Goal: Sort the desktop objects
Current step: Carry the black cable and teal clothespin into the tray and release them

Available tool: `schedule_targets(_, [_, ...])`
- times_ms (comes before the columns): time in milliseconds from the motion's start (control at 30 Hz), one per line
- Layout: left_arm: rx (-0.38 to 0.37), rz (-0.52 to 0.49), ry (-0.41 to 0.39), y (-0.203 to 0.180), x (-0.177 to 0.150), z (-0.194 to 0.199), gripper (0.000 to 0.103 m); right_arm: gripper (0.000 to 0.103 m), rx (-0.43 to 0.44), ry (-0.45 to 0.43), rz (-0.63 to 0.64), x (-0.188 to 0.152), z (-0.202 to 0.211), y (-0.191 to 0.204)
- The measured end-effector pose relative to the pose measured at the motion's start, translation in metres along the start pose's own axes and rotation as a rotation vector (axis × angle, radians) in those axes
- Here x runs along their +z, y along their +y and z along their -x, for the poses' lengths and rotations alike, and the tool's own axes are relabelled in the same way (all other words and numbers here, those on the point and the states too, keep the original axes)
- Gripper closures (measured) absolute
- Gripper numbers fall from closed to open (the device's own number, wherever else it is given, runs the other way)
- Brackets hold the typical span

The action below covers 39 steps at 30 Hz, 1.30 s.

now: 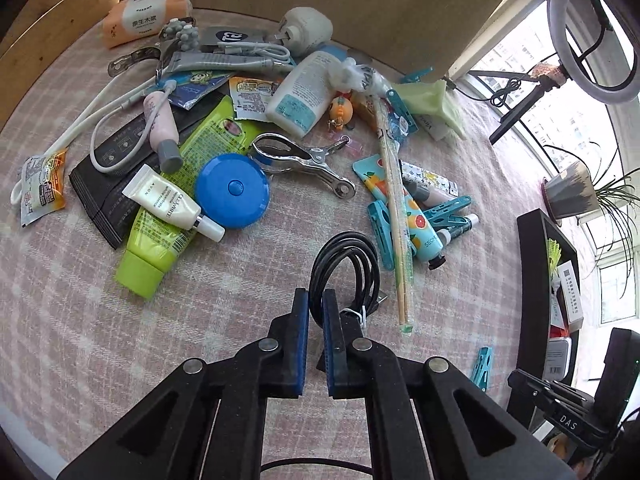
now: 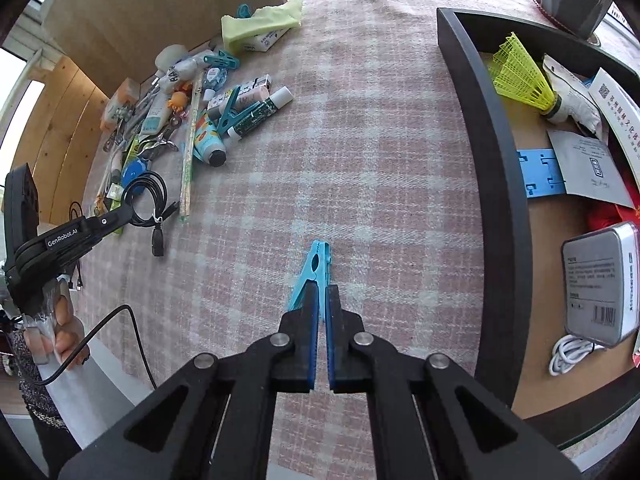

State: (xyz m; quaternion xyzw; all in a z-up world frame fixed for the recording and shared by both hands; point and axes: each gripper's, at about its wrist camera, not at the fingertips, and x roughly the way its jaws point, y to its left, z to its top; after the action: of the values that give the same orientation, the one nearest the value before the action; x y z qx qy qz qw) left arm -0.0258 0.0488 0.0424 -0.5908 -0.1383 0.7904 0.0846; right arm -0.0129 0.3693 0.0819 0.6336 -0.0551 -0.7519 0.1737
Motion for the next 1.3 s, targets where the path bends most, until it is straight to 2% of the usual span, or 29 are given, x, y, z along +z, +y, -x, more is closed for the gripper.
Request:
schedule_targets(133, [-0.001,-0.002,-0.006,-0.009,-0.001,0.0,0.097,0.098,0.011,0.015,-0.023,-0.004,-0.002,-0.013])
schedule_targets(200, [-0.007,0.014,-0.005,-0.002,-0.001,0.002,0.097,0.09,0.034,0.032,-0.031,-0.005,-0.004,-0.012])
schedule_targets(267, [-0.015,0.021,-0.002,-0.004,-0.007,0.002,0.097,0.073,0.042,0.046,-0.005,-0.002,-0.018,0.0])
schedule_targets(367, [-0.017,0.023,-0.006,-0.004,-0.013,0.008,0.097,0.065,0.01,0.057,0.018,-0.001,-0.028,0.013])
schedule_targets(500, [-0.023,0.027,-0.014,-0.003,-0.017,0.013,0.097,0.065,-0.042,0.097,0.043,0.003,-0.054,0.027])
schedule_targets(567, [-0.026,0.025,-0.018,-0.002,-0.018,0.016,0.1,0.066,-0.083,0.063,0.081,0.002,-0.055,0.034])
schedule_targets(600, [-0.027,0.025,-0.02,-0.002,-0.017,0.018,0.1,0.069,-0.105,0.074,0.099,0.002,-0.056,0.036])
schedule_targets(633, [-0.029,0.023,-0.024,-0.002,-0.018,0.02,0.1,0.078,-0.121,0.06,0.107,0.001,-0.054,0.036])
schedule_targets(733, [-0.006,0.002,-0.034,-0.003,-0.017,0.023,0.1,0.078,-0.094,0.063,0.084,0.0,-0.048,0.03])
schedule_targets(833, [-0.017,0.023,-0.038,0.003,-0.016,0.026,0.1,0.078,-0.061,0.034,0.051,-0.001,-0.032,0.022])
schedule_targets(1000, [-0.028,-0.002,-0.063,-0.005,-0.014,0.041,0.1,0.078,-0.016,-0.032,0.028,-0.002,0.008,0.012])
schedule_targets(1167, [-0.063,-0.066,-0.086,-0.036,-0.006,0.055,0.1,0.078,0.003,-0.111,-0.009,-0.006,0.05,-0.015])
schedule_targets(1300, [-0.107,-0.132,-0.083,-0.075,-0.002,0.057,0.1,0.078,-0.013,-0.167,-0.073,-0.012,0.08,-0.054])
